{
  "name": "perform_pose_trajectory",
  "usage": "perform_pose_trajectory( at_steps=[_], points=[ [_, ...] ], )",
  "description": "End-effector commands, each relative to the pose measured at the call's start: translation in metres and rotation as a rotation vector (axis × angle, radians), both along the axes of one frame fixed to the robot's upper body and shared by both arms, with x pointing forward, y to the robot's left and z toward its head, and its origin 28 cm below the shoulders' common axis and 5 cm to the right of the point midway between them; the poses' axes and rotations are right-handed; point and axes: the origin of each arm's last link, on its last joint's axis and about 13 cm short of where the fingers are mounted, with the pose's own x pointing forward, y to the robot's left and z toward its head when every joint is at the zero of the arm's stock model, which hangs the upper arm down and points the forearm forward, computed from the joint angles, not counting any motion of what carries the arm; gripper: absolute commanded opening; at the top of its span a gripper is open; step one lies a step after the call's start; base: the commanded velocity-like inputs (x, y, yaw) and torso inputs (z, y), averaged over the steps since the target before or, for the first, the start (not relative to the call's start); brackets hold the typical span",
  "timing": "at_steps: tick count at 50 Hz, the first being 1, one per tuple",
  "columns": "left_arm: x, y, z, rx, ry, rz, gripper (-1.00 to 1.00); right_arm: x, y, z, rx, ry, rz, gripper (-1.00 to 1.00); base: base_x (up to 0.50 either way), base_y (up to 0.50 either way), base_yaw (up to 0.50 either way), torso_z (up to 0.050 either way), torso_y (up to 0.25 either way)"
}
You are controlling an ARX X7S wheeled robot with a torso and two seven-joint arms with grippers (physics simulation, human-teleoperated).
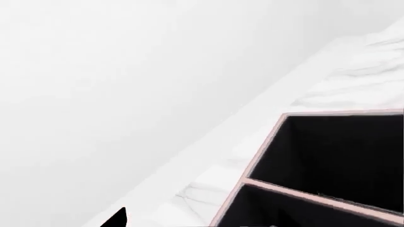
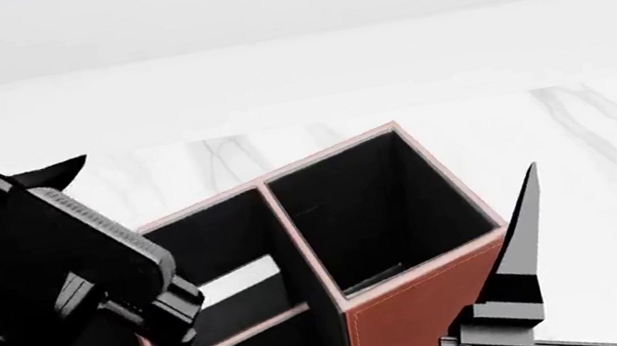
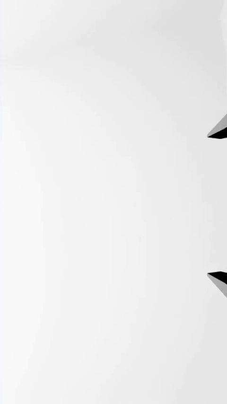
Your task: Pick up the book and place it in the front compartment of the caddy.
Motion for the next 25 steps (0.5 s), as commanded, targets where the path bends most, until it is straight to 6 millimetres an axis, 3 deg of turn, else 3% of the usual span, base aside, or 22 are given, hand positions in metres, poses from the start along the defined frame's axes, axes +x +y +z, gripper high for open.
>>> perform_pose_trajectory(
  at_steps=[1,8,16,25],
  points=[
    [-0.044,-0.001,0.019,-0.169,-0.337,0.165,1.0,0.0,0.0,0.003,-0.007,-0.03,0.01,1.0,0.0,0.0,0.0,0.0,0.0],
    [-0.066,0.002,0.009,-0.337,-0.447,0.253,1.0,0.0,0.001,0.005,-0.007,-0.033,0.012,1.0,0.0,0.0,0.0,0.0,0.0],
    [-0.088,-0.001,0.004,-0.363,-0.495,0.253,1.0,0.0,0.001,0.004,-0.01,-0.031,0.011,1.0,0.0,0.0,0.0,0.0,0.0],
    [-0.096,-0.004,-0.011,-0.374,-0.499,0.239,1.0,0.0,0.002,0.004,-0.013,-0.031,0.014,1.0,0.0,0.0,0.0,0.0,0.0]
  ],
)
